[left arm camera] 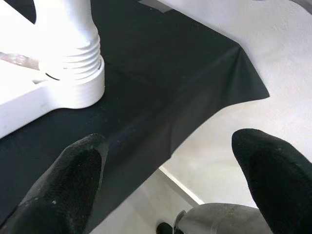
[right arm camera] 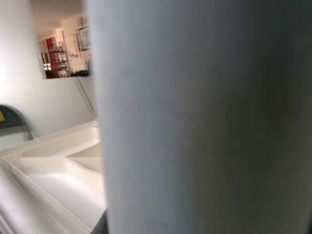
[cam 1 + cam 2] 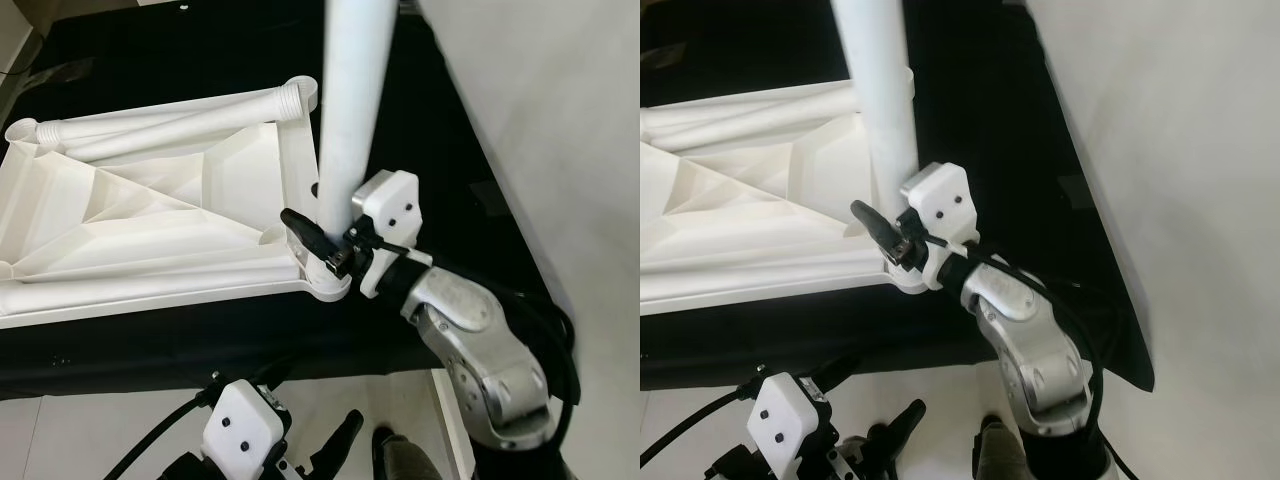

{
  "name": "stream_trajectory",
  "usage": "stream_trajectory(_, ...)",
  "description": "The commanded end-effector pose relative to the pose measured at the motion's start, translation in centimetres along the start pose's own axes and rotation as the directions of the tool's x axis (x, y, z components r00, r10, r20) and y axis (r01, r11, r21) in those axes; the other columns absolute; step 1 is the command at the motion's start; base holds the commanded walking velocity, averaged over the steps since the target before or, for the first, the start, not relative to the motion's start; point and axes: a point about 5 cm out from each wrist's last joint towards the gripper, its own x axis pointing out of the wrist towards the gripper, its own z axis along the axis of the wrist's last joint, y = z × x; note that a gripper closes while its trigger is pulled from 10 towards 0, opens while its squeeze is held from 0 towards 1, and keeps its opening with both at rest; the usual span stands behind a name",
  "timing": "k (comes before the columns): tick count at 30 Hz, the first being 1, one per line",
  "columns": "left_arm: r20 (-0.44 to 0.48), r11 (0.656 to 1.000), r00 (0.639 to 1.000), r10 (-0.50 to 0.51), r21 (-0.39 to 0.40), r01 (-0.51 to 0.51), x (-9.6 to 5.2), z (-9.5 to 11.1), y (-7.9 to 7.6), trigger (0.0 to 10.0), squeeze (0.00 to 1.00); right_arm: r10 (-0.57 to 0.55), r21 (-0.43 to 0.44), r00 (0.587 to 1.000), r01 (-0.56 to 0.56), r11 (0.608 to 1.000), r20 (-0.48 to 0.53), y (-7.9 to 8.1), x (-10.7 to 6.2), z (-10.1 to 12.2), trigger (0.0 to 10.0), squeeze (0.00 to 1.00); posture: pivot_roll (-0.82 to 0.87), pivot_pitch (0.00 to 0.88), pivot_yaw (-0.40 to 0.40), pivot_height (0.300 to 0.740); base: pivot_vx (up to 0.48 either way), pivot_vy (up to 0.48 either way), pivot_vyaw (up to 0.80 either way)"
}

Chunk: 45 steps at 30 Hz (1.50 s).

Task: Building children table

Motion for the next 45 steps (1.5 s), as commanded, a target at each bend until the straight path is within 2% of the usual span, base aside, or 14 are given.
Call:
stream_trajectory(1,-0.018,1.0,1.0,0.005,-0.013,-0.005,-0.2,-0.3,-0.1,10.0,0.0,-0.193,-0.008,0.942,0.199,0.98,-0.275,-1.1,-1.3,-4.8,10.0,0.0,0.06,0.359,0.042,0.74,0.0,0.0,0.0)
stream_trajectory(3,-0.018,0.999,0.999,0.033,-0.008,-0.033,-0.3,-0.2,0.3,10.0,0.0,-0.256,-0.035,0.929,0.257,0.966,-0.267,-0.6,-1.7,-4.6,10.0,0.0,0.06,0.359,0.047,0.74,0.0,0.0,0.0)
stream_trajectory(8,-0.001,0.994,0.994,0.109,0.007,-0.109,-0.1,0.4,1.9,10.0,0.0,-0.252,-0.052,0.931,0.247,0.968,-0.265,-0.5,-1.6,-4.7,10.0,0.0,0.06,0.35,0.048,0.74,0.0,0.0,0.0)
stream_trajectory(13,0.121,0.985,0.981,0.153,0.066,-0.162,1.0,3.2,5.0,10.0,0.0,-0.274,-0.055,0.926,0.269,0.962,-0.26,-1.0,-1.3,-4.8,10.0,0.0,0.06,0.33,0.044,0.74,0.0,0.0,0.0)
stream_trajectory(16,0.244,0.99,0.964,0.104,0.07,-0.124,2.1,6.5,6.7,10.0,0.0,-0.289,-0.056,0.922,0.284,0.957,-0.256,-1.1,-1.0,-4.9,10.0,0.0,0.07,0.32,0.045,0.74,0.0,0.0,0.0)
stream_trajectory(17,0.29,0.993,0.956,0.036,0.096,-0.066,2.6,8.2,7.4,10.0,0.0,-0.291,-0.054,0.923,0.287,0.956,-0.251,-1.1,-0.8,-4.9,10.0,0.0,0.08,0.306,0.052,0.74,0.0,0.0,0.0)
stream_trajectory(18,0.29,0.993,0.956,0.036,0.096,-0.066,2.6,8.2,7.4,10.0,0.0,-0.291,-0.054,0.923,0.287,0.956,-0.251,-1.1,-0.8,-4.9,10.0,0.0,0.08,0.306,0.052,0.74,0.0,0.0,0.0)
stream_trajectory(21,0.368,0.987,0.926,-0.085,0.16,0.027,3.8,12.4,8.8,10.0,0.0,-0.286,-0.045,0.928,0.284,0.958,-0.24,-0.9,-0.3,-4.8,10.0,0.0,0.08,0.297,0.062,0.74,0.0,0.0,0.0)
stream_trajectory(25,0.402,0.982,0.906,-0.132,0.175,0.065,4.6,14.6,9.7,10.0,0.0,-0.276,-0.039,0.933,0.274,0.961,-0.232,-0.6,-0.1,-4.7,10.0,0.0,0.08,0.291,0.069,0.74,0.0,0.0,0.0)
stream_trajectory(27,0.424,0.972,0.882,-0.207,0.193,0.136,5.7,17.0,10.4,10.0,0.0,-0.263,-0.027,0.939,0.264,0.964,-0.221,-0.3,0.1,-4.6,10.0,0.0,0.08,0.282,0.079,0.74,0.0,0.0,0.0)
stream_trajectory(36,0.417,0.952,0.857,-0.303,0.165,0.257,9.4,21.0,12.2,10.0,0.0,-0.24,-0.01,0.949,0.243,0.97,-0.202,0.5,0.4,-4.4,10.0,0.0,0.07,0.274,0.098,0.74,0.0,0.0,0.0)
stream_trajectory(39,0.377,0.936,0.857,-0.352,0.159,0.315,10.3,20.9,11.9,10.0,0.0,-0.235,-0.007,0.952,0.239,0.971,-0.198,0.7,0.5,-4.3,10.0,0.0,0.06,0.272,0.101,0.74,0.0,0.0,0.0)
stream_trajectory(42,0.259,0.944,0.912,-0.319,0.174,0.281,12.0,19.6,12.1,10.0,0.0,-0.234,-0.004,0.955,0.237,0.971,-0.184,0.8,0.6,-4.0,10.0,0.0,0.06,0.272,0.108,0.74,0.0,0.0,0.0)
stream_trajectory(45,0.214,0.946,0.924,-0.318,0.142,0.292,12.6,18.9,12.2,10.0,0.0,-0.235,-0.003,0.955,0.239,0.971,-0.178,0.8,0.6,-3.9,10.0,0.0,0.06,0.269,0.111,0.74,0.0,0.0,0.0)
